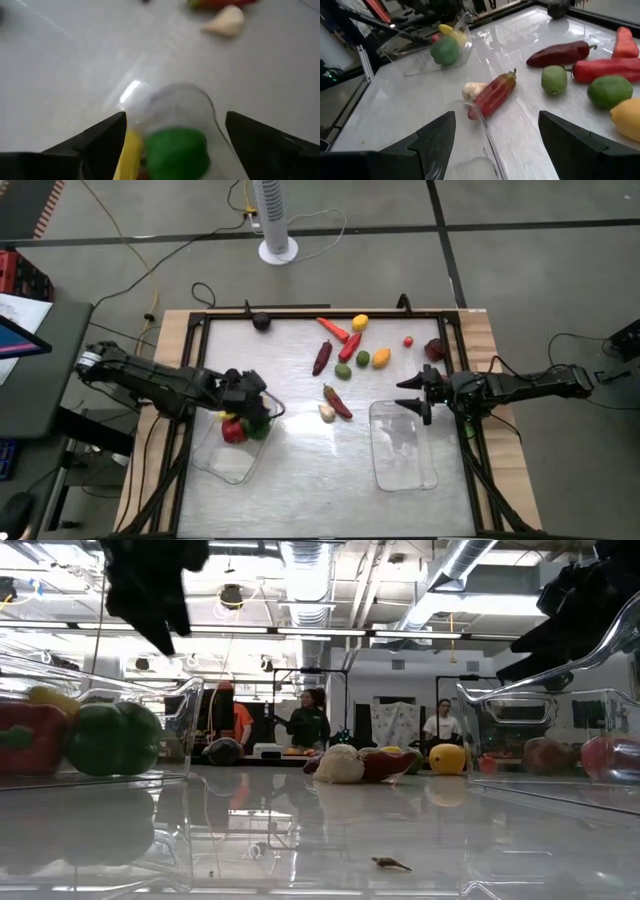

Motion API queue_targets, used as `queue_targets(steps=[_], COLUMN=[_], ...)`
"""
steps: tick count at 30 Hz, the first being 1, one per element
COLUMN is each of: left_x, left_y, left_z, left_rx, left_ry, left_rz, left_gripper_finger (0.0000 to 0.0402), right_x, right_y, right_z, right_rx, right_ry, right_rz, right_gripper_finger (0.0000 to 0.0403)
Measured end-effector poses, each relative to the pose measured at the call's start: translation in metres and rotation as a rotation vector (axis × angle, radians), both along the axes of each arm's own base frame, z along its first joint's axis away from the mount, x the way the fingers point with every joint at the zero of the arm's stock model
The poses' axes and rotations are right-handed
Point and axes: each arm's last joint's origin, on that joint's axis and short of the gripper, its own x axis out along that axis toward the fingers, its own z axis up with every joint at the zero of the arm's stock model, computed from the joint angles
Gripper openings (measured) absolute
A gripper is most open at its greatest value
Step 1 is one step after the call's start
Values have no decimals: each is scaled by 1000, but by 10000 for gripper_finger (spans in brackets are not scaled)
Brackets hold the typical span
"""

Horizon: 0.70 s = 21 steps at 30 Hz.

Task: Sort produce into baskets
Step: Put the purple plum into the left transparent bin

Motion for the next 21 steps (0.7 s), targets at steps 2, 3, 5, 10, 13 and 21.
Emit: queue_targets(steps=[2,3,5,10,13,21], left_x=[7,10,17,32,39,31], left_y=[10,16,30,73,91,144], left_z=[-8,-11,-18,-30,-34,-33], left_rx=[28,48,92,187,187,222], left_ry=[46,62,98,116,100,81], left_rz=[36,56,102,230,217,364], left_gripper_finger=[330,331,331,331,331,332], right_x=[0,0,0,0,0,0], right_y=[0,0,0,0,0,0], right_z=[1,1,1,1,0,-1], right_rx=[0,0,-2,-6,-14,-25], right_ry=[-7,-10,-13,-8,0,16], right_rz=[0,0,1,2,5,8], right_gripper_finger=[310,310,310,310,310,310])
